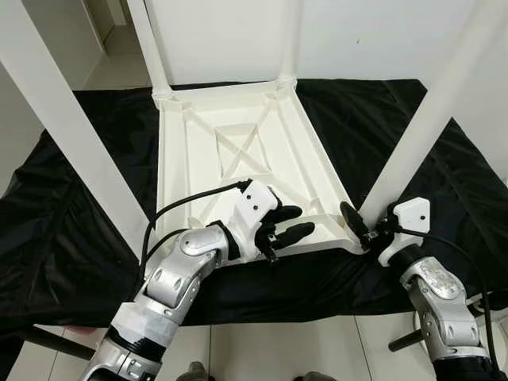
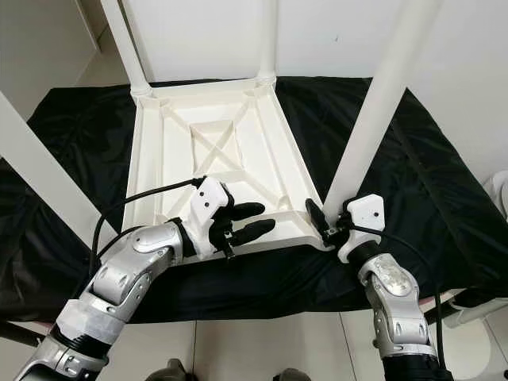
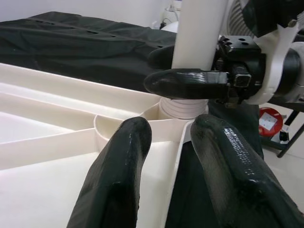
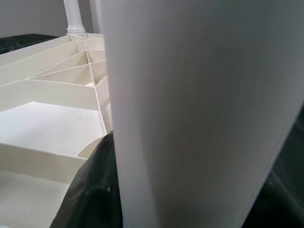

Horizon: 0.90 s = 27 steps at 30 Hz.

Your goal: Building children table

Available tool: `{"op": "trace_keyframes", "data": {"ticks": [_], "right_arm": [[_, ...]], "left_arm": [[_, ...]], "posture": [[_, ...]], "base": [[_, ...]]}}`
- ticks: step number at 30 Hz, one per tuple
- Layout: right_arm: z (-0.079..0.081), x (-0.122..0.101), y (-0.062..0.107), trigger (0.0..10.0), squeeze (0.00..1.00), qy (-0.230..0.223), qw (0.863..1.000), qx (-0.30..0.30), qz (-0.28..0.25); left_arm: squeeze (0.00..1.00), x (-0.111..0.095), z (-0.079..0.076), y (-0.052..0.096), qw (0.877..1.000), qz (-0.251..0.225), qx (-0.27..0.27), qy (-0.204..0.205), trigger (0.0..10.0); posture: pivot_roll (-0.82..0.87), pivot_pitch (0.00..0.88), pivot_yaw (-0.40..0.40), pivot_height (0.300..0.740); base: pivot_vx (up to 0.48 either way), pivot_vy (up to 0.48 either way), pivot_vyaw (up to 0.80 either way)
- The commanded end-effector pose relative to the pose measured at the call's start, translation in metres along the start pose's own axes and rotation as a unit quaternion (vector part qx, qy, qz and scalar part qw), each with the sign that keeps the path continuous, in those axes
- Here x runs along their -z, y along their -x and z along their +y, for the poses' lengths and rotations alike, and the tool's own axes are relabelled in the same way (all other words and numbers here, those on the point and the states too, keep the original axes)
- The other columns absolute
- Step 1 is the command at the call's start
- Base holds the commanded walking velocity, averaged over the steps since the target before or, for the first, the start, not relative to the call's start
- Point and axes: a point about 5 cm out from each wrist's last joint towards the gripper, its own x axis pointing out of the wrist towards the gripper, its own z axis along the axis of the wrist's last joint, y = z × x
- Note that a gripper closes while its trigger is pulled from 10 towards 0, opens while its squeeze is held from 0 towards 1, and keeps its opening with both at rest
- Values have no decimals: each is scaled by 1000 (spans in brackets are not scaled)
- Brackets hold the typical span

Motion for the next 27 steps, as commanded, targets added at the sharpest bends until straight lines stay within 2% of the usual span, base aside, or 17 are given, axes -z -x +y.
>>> {"op": "trace_keyframes", "data": {"ticks": [1,5,6,9,10,11,18,19,20,21,22,27], "right_arm": [[5,3,3,0,0,4,1000,-10,11],[5,5,8,0,0,-3,1000,17,17],[4,7,9,10000,0,-1,999,34,22],[1,16,10,10000,0,-10,992,118,50],[1,16,10,10000,0,-10,992,118,50],[7,20,8,10000,0,-30,983,173,57],[20,19,4,10000,0,-57,971,225,54],[22,20,2,10000,0,-51,962,260,58],[22,20,2,10000,0,-51,962,260,58],[28,21,-1,10000,0,-72,941,325,60],[30,22,-1,10000,0,-73,935,342,64],[35,22,-4,10000,0,-81,926,363,64]], "left_arm": [[0,2,-7,-1,999,6,38,-10,10000],[0,3,-7,-2,999,4,32,-4,10000],[0,3,-7,-3,1000,4,27,-7,10000],[0,4,-6,-3,1000,-3,15,-27,10000],[0,4,-6,-3,1000,-3,15,-27,10000],[0,6,-4,-3,999,1,7,-31,10000],[0,8,0,-2,999,5,-11,-32,10000],[0,9,1,-1,999,7,-17,-34,10000],[0,9,1,-1,999,7,-17,-34,10000],[0,11,2,-1,999,6,-23,-32,10000],[0,11,2,0,999,7,-26,-33,10000],[0,12,3,0,999,6,-32,-35,10000]], "posture": [[-21,2,28,740],[-24,1,23,740],[-27,0,20,740],[-28,0,14,740],[-28,0,14,740],[-24,0,9,740],[-21,0,5,740],[-21,0,5,740],[-21,0,5,740],[-13,0,-4,740],[-12,0,-5,740],[-7,0,-8,740]], "base": [[0,0,0],[0,0,0],[0,0,0],[0,0,0],[0,0,0],[0,0,0],[0,0,0],[0,0,0],[0,0,0],[0,0,0],[0,0,0],[0,0,0]]}}
